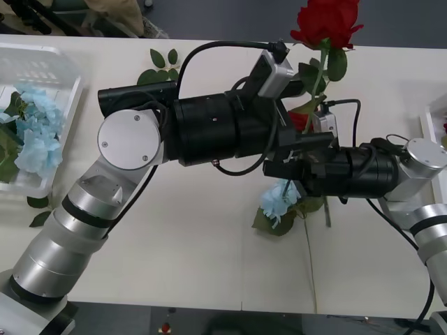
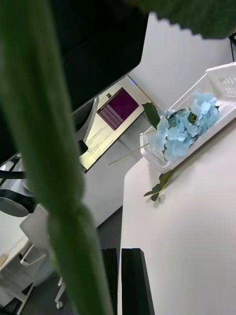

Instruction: Put the red flowers into the right box and the blue flowers into the left box

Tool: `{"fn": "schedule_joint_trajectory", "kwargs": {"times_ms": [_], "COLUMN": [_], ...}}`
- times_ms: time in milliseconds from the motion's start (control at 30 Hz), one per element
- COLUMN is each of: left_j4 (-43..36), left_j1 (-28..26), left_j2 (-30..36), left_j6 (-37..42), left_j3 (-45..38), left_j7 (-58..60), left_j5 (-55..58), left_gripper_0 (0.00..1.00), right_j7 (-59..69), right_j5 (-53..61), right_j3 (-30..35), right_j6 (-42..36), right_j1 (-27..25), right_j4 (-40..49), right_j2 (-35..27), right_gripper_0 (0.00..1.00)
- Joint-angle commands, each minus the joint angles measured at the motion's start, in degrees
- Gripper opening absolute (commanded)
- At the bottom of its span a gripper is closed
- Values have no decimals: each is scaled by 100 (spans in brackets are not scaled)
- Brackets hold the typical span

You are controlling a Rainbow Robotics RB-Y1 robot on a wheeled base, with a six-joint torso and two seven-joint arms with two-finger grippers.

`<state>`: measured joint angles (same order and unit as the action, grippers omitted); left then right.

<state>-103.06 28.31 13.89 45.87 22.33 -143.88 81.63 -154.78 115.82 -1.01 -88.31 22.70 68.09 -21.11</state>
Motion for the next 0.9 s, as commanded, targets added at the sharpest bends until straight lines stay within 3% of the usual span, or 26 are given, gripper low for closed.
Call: {"fn": "schedule_joint_trajectory", "kwargs": {"times_ms": [33,467,733,900], "left_j4": [-109,-329,-1199,-1199], "left_j1": [140,-45,-150,-862], "left_j2": [34,8,1045,1977], "left_j6": [-34,-122,379,476], "left_j3": [61,-80,-695,-809], "left_j7": [-193,-202,334,668], "left_j5": [72,99,389,1241], "left_gripper_0": [100,100,100,100], "right_j7": [-22,-22,-22,580], "right_j5": [-42,-1466,-2741,-3892], "right_j3": [4,751,1665,2395], "right_j6": [-2,-178,-301,-257], "right_j1": [218,209,209,218], "right_j4": [170,170,170,170], "right_j2": [-77,-912,-1088,-1237], "right_gripper_0": [0,0,0,0]}}
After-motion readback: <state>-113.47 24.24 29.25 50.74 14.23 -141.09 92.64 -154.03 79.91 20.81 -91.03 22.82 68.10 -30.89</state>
